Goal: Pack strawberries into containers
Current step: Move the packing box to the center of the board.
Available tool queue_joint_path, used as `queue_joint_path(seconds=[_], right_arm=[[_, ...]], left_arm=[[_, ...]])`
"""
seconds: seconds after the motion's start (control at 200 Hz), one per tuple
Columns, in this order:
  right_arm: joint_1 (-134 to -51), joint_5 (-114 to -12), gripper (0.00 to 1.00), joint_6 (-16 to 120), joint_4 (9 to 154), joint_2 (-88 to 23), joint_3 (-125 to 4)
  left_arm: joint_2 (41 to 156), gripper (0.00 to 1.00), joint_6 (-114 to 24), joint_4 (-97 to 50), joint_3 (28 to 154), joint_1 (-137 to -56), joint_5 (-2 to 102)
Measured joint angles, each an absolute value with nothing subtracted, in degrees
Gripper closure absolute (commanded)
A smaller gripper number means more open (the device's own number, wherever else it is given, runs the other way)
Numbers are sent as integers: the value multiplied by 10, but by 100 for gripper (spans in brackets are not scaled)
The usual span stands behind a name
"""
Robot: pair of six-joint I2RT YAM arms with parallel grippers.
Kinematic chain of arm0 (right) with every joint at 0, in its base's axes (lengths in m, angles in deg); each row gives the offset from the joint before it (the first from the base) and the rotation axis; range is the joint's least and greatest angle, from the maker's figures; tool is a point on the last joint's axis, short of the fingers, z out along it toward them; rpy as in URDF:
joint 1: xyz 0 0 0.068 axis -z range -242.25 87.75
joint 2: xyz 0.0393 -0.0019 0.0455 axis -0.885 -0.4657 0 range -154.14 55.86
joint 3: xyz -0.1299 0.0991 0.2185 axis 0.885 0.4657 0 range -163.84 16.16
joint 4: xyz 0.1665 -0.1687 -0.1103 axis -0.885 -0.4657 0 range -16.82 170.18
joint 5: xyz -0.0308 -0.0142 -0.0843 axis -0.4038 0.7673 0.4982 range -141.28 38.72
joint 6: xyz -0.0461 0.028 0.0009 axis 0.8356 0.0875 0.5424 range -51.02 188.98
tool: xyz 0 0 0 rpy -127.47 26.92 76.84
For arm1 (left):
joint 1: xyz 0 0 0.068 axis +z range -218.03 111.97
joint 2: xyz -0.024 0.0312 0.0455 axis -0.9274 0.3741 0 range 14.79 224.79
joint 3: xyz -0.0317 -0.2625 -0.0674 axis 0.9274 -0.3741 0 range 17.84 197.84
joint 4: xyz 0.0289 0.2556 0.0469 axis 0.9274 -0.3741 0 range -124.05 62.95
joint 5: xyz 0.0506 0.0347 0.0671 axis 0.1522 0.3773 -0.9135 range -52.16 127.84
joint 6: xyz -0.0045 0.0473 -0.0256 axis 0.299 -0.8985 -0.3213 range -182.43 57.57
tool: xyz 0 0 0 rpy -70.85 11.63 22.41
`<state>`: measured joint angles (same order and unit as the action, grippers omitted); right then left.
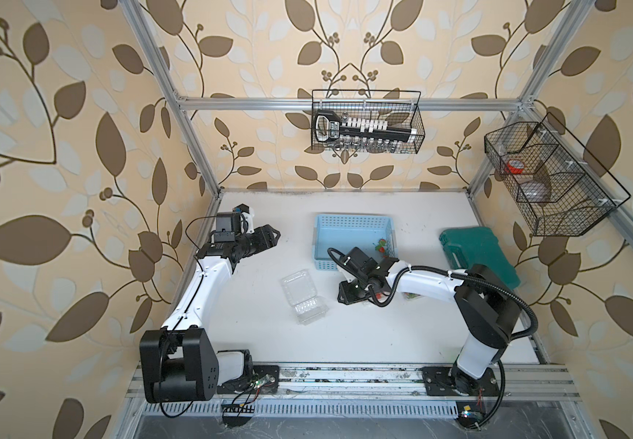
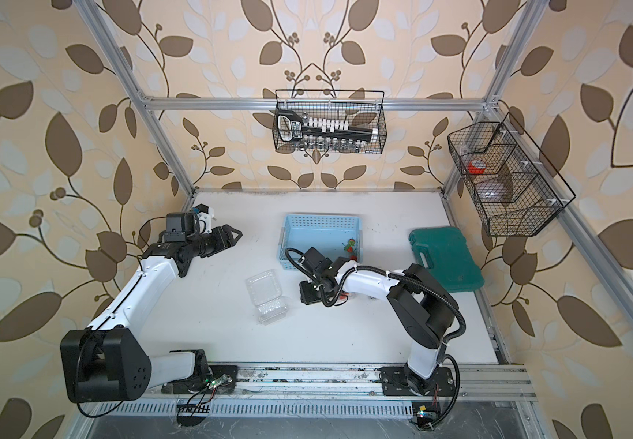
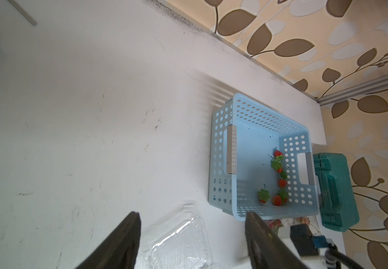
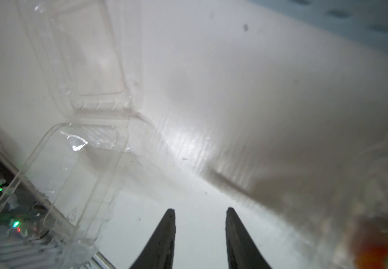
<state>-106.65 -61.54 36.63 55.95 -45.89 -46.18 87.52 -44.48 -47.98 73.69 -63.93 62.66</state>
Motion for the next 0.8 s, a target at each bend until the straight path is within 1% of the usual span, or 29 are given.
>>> queue_joint_path(seconds=[0.16,0.36,0.525,0.695,0.8], right_arm=[[-1008,-594,64,347,568,-438,-427],[-941,-572,63,340,565,-362,-365],[-888,-557,63,350,551,-307,-340],[-855,-546,63,377,513,-260,-347],[-856,-545,63,401,479,-241,-393]], left_arm=[[875,28,-445,-478,737,-639,630],[875,28,-445,-478,733,-639,630],[875,29,-446,-479,730,-648,629],[873,29,-459,-484,729,-678,629],[873,29,-465,-485,729,-689,631]])
